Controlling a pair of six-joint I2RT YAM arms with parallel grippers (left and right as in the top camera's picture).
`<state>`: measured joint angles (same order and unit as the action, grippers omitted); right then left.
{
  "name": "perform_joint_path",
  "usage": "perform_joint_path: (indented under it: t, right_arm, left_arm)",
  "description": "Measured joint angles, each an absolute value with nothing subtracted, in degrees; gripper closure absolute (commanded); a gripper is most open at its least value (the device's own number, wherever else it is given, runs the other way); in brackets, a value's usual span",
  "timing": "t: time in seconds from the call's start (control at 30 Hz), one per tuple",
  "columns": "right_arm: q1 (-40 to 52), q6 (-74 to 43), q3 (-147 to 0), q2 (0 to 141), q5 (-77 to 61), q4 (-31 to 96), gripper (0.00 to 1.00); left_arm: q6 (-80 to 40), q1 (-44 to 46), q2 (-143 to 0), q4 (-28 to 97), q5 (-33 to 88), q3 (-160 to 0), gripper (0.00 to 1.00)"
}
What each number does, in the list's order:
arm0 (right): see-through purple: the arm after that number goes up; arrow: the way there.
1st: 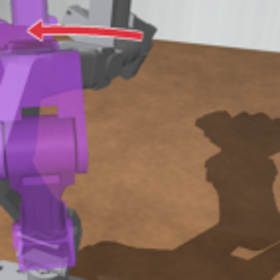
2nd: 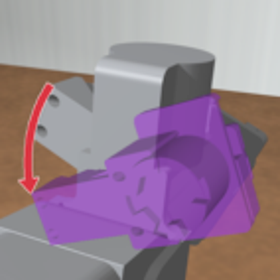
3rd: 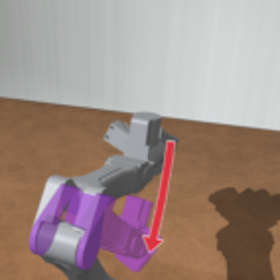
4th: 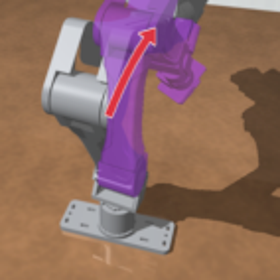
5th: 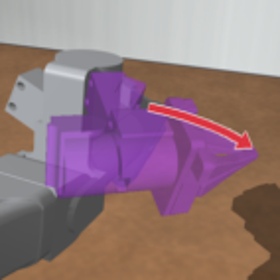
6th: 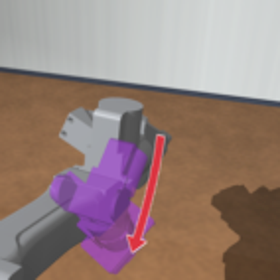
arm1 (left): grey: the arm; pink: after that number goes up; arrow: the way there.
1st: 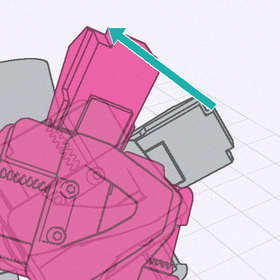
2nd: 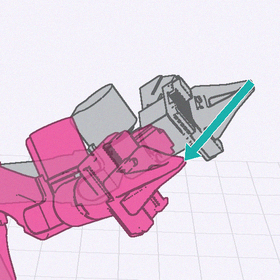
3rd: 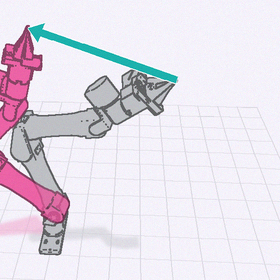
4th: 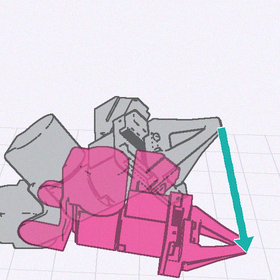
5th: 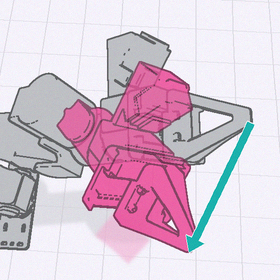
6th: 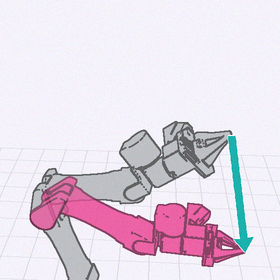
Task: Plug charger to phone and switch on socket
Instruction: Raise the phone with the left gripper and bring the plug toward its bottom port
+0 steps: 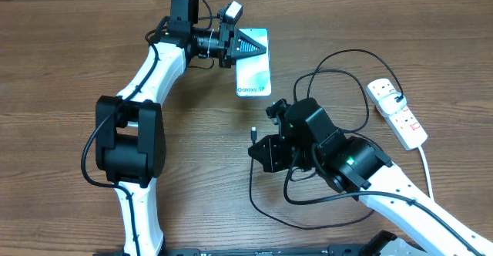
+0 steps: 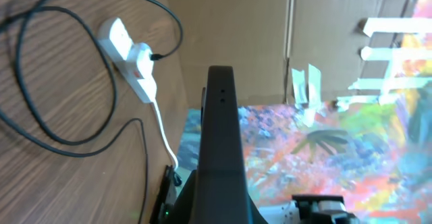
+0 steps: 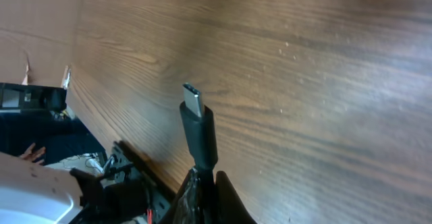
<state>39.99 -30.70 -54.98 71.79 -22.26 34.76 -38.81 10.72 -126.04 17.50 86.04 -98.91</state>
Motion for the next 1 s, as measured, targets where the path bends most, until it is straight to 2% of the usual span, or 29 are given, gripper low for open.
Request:
perform_joint_path:
  t: [0.23, 0.53, 1.0]
  right_arm:
    - [37.5, -29.8, -55.0, 76.5, -22.7, 32.9, 0.96]
    - [26.9, -29.8, -54.9, 77.6, -32.6, 25.1, 0.96]
    - [27.0, -29.6, -54.9, 85.3, -44.5, 22.5, 0.96]
  left_arm:
    - [-38.3, 11.7, -126.0, 17.3, 87.7, -98.9, 0.96]
    - [-34.9, 11.8, -126.0, 17.3, 87.9, -98.9, 0.96]
    - [-34.1, 11.6, -126.0, 16.0, 87.9, -98.9, 0.96]
